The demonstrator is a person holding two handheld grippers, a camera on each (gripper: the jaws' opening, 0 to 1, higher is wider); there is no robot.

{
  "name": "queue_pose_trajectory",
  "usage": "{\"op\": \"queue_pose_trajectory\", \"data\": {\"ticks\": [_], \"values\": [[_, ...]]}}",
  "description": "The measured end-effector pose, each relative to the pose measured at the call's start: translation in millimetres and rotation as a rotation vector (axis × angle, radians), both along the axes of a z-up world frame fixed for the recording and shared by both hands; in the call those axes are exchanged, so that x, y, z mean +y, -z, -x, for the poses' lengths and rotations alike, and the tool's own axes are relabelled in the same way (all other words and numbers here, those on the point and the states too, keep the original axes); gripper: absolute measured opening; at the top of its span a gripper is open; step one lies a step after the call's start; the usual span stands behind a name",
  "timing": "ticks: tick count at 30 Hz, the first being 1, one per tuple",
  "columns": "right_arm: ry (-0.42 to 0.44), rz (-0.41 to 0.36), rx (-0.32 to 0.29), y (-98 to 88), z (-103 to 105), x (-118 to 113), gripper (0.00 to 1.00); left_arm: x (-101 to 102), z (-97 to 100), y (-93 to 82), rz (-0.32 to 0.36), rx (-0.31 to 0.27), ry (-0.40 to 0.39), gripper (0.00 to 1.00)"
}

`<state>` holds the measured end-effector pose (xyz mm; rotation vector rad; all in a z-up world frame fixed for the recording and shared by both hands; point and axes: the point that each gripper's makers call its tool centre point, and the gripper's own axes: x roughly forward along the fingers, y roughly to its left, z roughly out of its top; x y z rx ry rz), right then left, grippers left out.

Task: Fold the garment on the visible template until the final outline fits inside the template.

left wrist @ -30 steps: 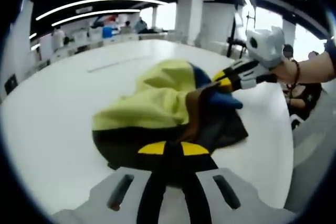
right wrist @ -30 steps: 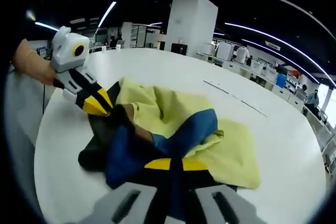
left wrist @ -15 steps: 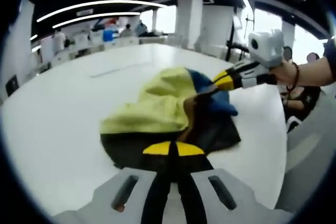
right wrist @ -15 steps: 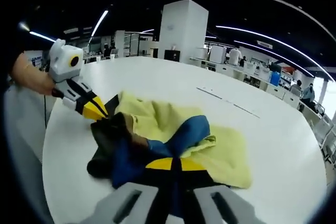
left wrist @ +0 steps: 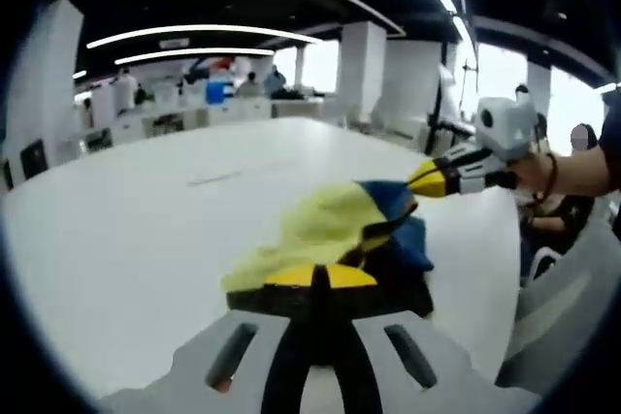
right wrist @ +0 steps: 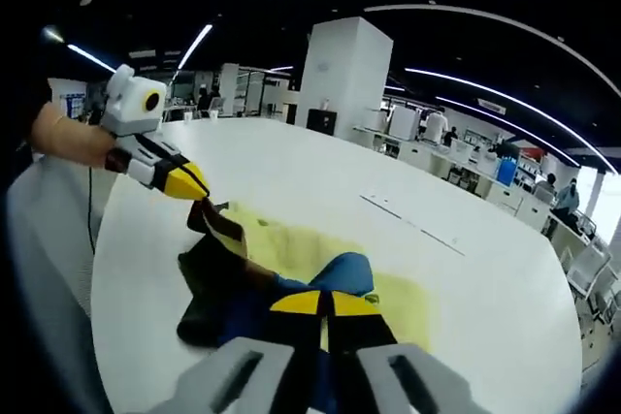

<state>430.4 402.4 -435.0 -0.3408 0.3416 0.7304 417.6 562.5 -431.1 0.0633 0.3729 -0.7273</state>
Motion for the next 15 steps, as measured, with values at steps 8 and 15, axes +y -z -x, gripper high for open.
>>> {"op": "queue_pose_trajectory", "data": {"ticks": [8, 15], "values": [[0.0, -0.009, -0.06, -30.7, -16.3, 4.5, 0.0, 8.6, -25.2, -30.0, 0.018, -0.054, -0.051, 0.0], [-0.001, -0.004, -0.084, -43.4, -37.2, 8.4, 0.0, 15.5, -53.5, -54.0, 0.062, -0.103, -0.108, 0.0]]}}
